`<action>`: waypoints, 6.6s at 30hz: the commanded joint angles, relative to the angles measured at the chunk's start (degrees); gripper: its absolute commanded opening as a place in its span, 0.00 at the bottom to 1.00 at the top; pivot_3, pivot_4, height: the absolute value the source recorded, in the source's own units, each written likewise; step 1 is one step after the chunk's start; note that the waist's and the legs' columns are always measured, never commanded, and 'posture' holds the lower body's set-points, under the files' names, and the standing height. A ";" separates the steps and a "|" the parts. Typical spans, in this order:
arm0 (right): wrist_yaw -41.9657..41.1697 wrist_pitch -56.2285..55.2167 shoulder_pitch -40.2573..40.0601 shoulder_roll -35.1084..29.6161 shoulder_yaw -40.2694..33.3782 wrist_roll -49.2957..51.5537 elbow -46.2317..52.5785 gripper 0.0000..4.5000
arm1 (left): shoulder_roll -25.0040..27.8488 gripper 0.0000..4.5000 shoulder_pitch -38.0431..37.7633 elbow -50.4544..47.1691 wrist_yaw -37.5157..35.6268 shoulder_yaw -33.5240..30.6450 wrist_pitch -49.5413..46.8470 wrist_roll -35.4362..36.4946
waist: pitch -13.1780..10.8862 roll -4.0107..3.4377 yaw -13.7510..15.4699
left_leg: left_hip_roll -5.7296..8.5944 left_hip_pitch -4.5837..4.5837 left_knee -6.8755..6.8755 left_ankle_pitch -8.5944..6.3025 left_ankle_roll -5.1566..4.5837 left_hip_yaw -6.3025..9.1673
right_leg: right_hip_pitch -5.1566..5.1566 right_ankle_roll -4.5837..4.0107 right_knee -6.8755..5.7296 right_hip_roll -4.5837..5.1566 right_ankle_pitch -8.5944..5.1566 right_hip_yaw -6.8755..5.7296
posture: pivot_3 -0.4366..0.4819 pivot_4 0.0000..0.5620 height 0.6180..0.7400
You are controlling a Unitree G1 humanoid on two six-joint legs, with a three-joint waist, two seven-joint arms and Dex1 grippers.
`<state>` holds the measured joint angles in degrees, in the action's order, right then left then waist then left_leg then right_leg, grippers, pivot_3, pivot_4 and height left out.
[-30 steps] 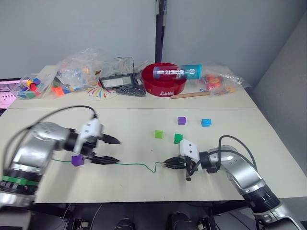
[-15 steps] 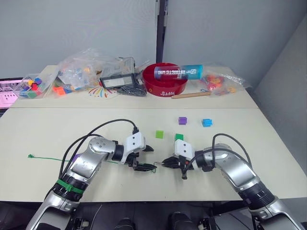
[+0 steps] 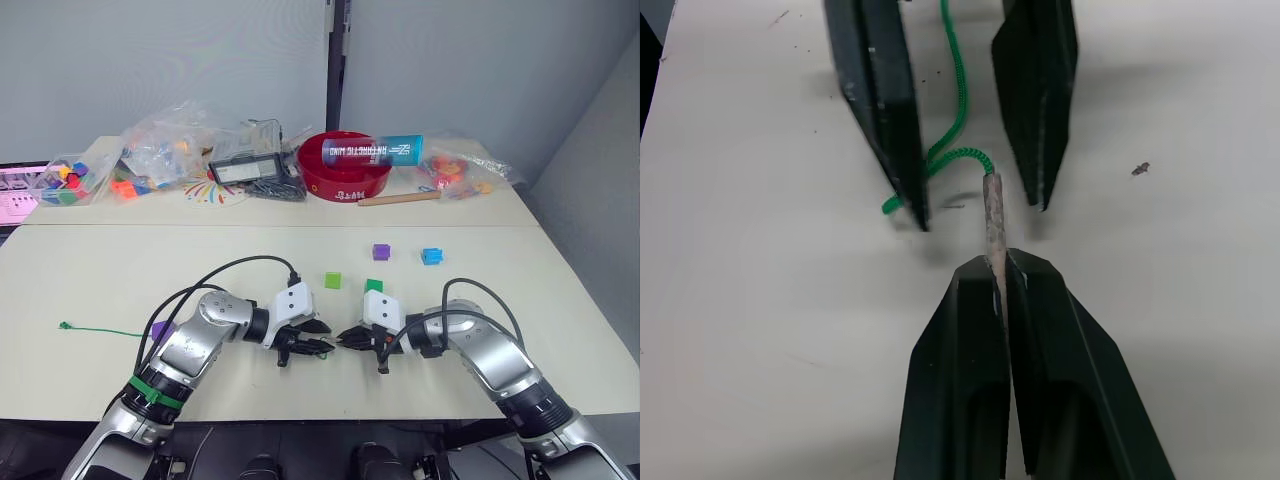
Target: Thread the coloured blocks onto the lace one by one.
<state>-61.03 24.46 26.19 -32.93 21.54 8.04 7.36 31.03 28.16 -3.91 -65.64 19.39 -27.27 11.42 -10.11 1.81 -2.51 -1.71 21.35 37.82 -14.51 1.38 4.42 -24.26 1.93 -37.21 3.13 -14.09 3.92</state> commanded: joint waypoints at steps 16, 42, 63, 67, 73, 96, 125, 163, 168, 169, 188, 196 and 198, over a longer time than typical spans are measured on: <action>0.32 0.08 -0.16 -0.10 -1.14 0.49 2.54 0.00 | -0.64 0.01 0.16 -1.21 -0.32 -0.23 0.10 1.19 | 0.00 0.00 0.02 | 0.00 0.00 0.00 0.00 0.00 0.00 | 0.00 0.00 0.00 0.00 0.00 0.00 | 0.48 0.27 0.92; 35.10 8.49 -23.20 10.53 -28.87 3.90 15.03 0.99 | -0.37 0.00 -1.98 2.19 0.46 -9.02 4.05 6.32 | 0.02 -0.03 -0.07 | 0.03 -0.02 0.01 0.00 0.01 -0.04 | 0.02 0.03 -0.04 0.05 0.05 0.07 | 0.48 0.27 0.92; 65.63 -18.53 5.50 20.12 -29.57 -9.66 -35.16 0.99 | -0.31 0.00 -4.45 0.98 2.19 -7.63 5.09 5.39 | 0.04 -0.07 -0.17 | 0.04 -0.04 -0.02 0.05 0.08 -0.04 | 0.03 0.02 0.04 0.06 0.19 0.08 | 0.48 0.27 0.92; 64.56 -22.60 10.00 18.82 -30.12 -8.87 -43.36 0.99 | -0.14 0.00 -4.86 0.89 2.53 -7.79 5.36 5.27 | 0.04 -0.07 -0.33 | 0.04 -0.04 -0.03 0.05 0.07 -0.06 | 0.03 0.02 0.04 0.06 0.20 0.09 | 0.48 0.27 0.92; 62.46 -26.53 11.80 18.85 -29.97 -7.72 -47.72 0.94 | 0.05 0.00 -5.45 0.32 2.98 -7.87 5.38 5.44 | 0.04 -0.07 -1.00 | 0.03 -0.04 -0.03 0.05 0.08 -0.05 | 0.03 0.02 0.03 0.06 0.20 0.10 | 0.48 0.27 0.92; 63.36 0.38 -26.26 29.59 -16.02 -8.58 24.19 0.26 | 0.30 0.00 -4.94 1.89 2.66 -7.56 6.89 5.14 | 0.09 -0.29 -1.02 | 0.05 0.04 -0.07 0.00 0.01 0.02 | -0.11 0.04 -0.13 0.08 0.18 0.08 | 0.48 0.27 0.92; 41.61 7.21 -34.63 16.20 -17.45 5.14 36.54 0.99 | 1.65 0.00 -3.59 2.63 0.63 -7.83 6.59 4.91 | 0.25 -0.06 -0.43 | -0.01 -0.02 -0.03 0.02 0.04 -0.02 | 0.04 0.05 0.14 0.00 0.17 0.05 | 0.48 0.27 0.92; -11.54 -17.91 -1.64 -5.41 -8.60 4.88 -14.80 0.30 | 1.38 0.00 -5.52 -7.10 2.75 -6.07 2.42 5.22 | 0.19 -0.09 0.07 | 0.07 -0.04 0.03 0.00 -0.01 -0.06 | 0.11 0.10 0.14 0.08 0.20 0.07 | 0.48 0.27 0.92; -9.39 -15.30 -2.08 -2.42 -6.68 4.09 -11.76 0.30 | 0.16 0.00 -4.17 -6.34 3.55 -4.57 2.33 4.10 | 0.19 -0.10 0.06 | 0.07 -0.05 0.03 0.00 -0.01 -0.06 | 0.11 0.09 0.12 0.08 0.20 0.07 | 0.48 0.27 0.92; -9.17 -15.15 -2.11 -2.13 -6.37 3.81 -11.56 0.30 | 0.02 0.00 -3.93 -6.23 3.70 -4.36 2.29 4.01 | 0.19 -0.10 0.09 | 0.06 -0.05 0.03 0.00 -0.01 -0.06 | 0.11 0.09 0.12 0.08 0.20 0.07 | 0.48 0.27 0.92; -7.94 -15.47 -1.03 -1.02 -3.56 -1.10 -14.09 0.30 | 0.99 0.00 -4.86 -5.96 4.66 -0.74 1.73 0.04 | 0.21 -0.11 -0.11 | 0.06 -0.18 0.04 0.00 -0.01 -0.06 | 0.21 0.09 0.09 0.05 0.20 0.08 | 0.48 0.27 0.92; -9.09 -18.05 -3.80 -1.28 -4.87 0.49 -14.55 0.30 | 0.19 0.00 -7.07 -7.99 6.31 -2.68 1.26 2.00 | 0.21 -0.10 0.02 | 0.06 -0.18 0.04 0.00 0.00 -0.05 | 0.21 0.09 0.09 0.06 0.20 0.08 | 0.48 0.27 0.92; -8.99 -18.41 -3.87 -1.31 -4.73 0.02 -14.91 0.30 | -0.11 0.00 -7.21 -8.31 6.63 -2.88 1.02 2.32 | 0.21 -0.10 0.09 | 0.06 -0.17 0.04 0.00 0.00 -0.05 | 0.21 0.09 0.10 0.07 0.20 0.08 | 0.48 0.27 0.92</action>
<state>-69.69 6.19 23.43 -33.89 16.22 8.79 -6.55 31.21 20.82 -9.78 -59.35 17.78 -26.41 12.46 -9.90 1.70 -2.42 -1.65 21.18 37.86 -14.51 1.38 4.36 -24.05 2.02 -37.11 3.20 -13.89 3.99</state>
